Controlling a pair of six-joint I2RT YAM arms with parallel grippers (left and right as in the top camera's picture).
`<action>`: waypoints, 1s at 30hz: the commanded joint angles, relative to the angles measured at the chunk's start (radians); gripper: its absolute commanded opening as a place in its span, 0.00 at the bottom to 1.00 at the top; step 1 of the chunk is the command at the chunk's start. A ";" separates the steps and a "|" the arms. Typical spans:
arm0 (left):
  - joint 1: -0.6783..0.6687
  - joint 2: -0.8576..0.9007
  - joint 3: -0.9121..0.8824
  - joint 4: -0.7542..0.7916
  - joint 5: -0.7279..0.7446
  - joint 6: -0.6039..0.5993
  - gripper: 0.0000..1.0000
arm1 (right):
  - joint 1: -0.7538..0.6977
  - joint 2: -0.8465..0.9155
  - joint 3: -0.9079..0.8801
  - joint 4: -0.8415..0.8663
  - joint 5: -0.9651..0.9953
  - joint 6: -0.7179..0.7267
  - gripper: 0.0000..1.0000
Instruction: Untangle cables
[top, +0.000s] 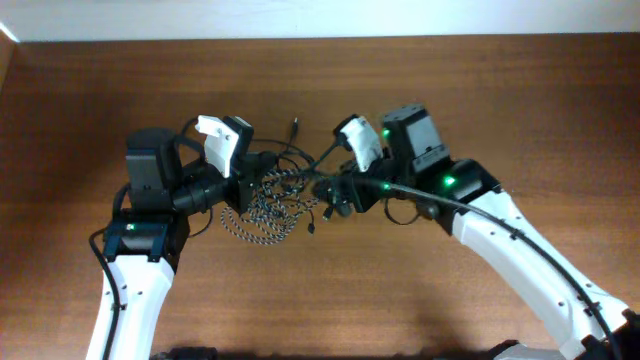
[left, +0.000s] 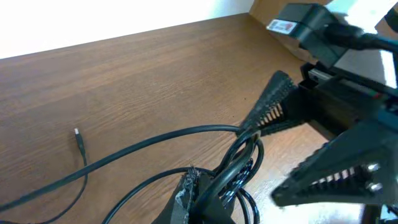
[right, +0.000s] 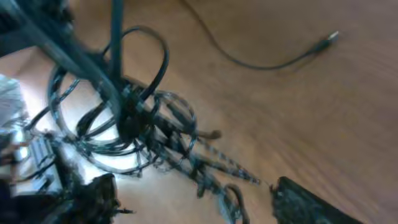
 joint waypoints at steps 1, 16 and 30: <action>0.002 -0.002 0.007 0.016 0.195 0.015 0.00 | 0.047 0.060 0.000 0.053 0.187 -0.017 0.83; 0.537 -0.002 0.007 -0.264 -0.446 -0.502 0.00 | -0.816 -0.063 0.001 -0.359 0.334 0.415 0.04; 0.307 -0.002 0.007 -0.181 0.396 0.156 0.00 | -0.797 -0.063 0.001 -0.360 -0.143 0.301 0.69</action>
